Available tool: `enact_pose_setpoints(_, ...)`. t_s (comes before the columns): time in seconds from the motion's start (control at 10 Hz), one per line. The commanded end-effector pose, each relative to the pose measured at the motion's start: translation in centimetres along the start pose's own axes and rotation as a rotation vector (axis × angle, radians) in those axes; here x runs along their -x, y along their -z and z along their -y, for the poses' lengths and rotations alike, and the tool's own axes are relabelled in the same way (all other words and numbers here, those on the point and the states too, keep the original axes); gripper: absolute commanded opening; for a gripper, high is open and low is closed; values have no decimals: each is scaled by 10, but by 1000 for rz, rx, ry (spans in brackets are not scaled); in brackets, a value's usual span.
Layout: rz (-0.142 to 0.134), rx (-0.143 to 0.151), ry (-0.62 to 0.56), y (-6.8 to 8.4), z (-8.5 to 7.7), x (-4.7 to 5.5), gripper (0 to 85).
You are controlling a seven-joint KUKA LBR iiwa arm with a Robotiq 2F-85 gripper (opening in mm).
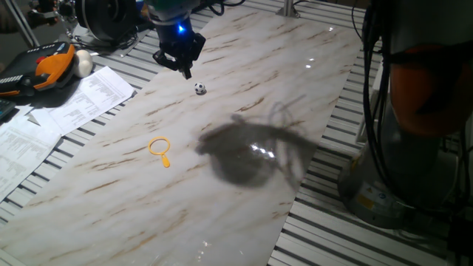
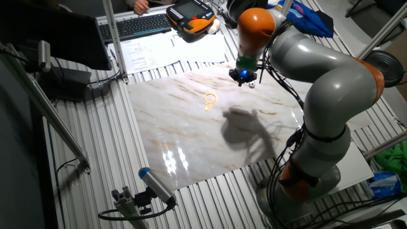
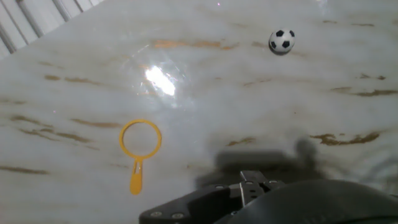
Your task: Attach the bubble ring to the ball
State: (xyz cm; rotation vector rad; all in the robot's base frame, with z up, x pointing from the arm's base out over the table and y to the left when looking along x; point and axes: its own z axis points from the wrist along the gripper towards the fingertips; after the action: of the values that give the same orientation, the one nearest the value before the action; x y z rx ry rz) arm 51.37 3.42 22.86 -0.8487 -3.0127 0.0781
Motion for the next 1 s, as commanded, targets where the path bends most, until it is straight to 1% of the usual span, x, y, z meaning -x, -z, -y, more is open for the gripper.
enact_pose_setpoints(0.0, -5, -1, -9, 0, 0, 0, 0)
enact_pose_setpoints(0.1, -5, -8, -17, 0, 0, 0, 0)
enact_pose_setpoints(0.2, -18, -15, -26, 0, 0, 0, 0)
enact_pose_setpoints(0.3, -33, -37, -27, 0, 0, 0, 0)
enact_pose_setpoints(0.4, -52, -47, -24, 0, 0, 0, 0)
enact_pose_setpoints(0.5, -88, -45, -41, 0, 0, 0, 0)
enact_pose_setpoints(0.6, -108, -49, -73, 0, 0, 0, 0)
enact_pose_setpoints(0.7, -120, -42, -83, 0, 0, 0, 0)
enact_pose_setpoints(0.8, -144, -7, -84, 0, 0, 0, 0)
enact_pose_setpoints(0.9, -138, 42, -58, 0, 0, 0, 0)
